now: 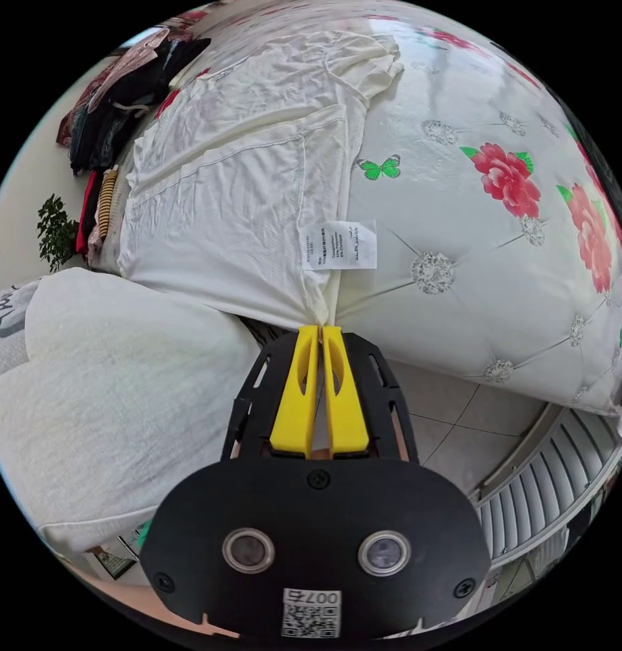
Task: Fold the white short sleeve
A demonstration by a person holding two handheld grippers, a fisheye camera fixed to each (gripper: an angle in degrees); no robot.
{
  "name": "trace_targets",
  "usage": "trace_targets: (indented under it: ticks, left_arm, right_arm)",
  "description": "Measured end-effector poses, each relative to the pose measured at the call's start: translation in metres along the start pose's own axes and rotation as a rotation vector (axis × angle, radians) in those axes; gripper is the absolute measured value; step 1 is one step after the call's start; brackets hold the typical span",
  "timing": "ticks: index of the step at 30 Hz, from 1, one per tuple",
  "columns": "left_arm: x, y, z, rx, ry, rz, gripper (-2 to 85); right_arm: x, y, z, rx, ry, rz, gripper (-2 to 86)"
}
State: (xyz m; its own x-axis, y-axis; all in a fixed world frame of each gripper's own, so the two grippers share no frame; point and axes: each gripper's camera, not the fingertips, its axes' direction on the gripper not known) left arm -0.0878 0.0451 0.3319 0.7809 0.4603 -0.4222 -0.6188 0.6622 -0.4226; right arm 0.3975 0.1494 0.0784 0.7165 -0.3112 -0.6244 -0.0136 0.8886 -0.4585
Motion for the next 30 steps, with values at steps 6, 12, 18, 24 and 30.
trace_targets:
  ticks: [6,12,18,24,30]
  left_arm:
    - [-0.022,0.019,-0.023,0.109,0.05,-0.068,3.1]
    - [-0.04,0.006,-0.071,0.317,0.065,-0.073,6.5]
    - [-0.05,-0.07,-0.077,0.43,0.099,-0.047,9.5]
    - [-0.07,-0.133,-0.067,0.492,0.165,-0.12,10.8]
    - [-0.106,-0.15,-0.062,0.542,0.349,-0.237,5.9]
  right_arm:
    - [-0.011,0.008,-0.01,-0.012,0.037,0.032,3.0]
    - [-0.02,0.022,-0.075,0.132,0.16,0.074,5.3]
    - [-0.101,-0.068,-0.148,0.37,0.176,-0.106,6.0]
    - [-0.28,-0.225,-0.16,0.399,0.059,-0.525,5.8]
    - [-0.463,-0.359,-0.116,0.225,0.035,-0.816,6.0]
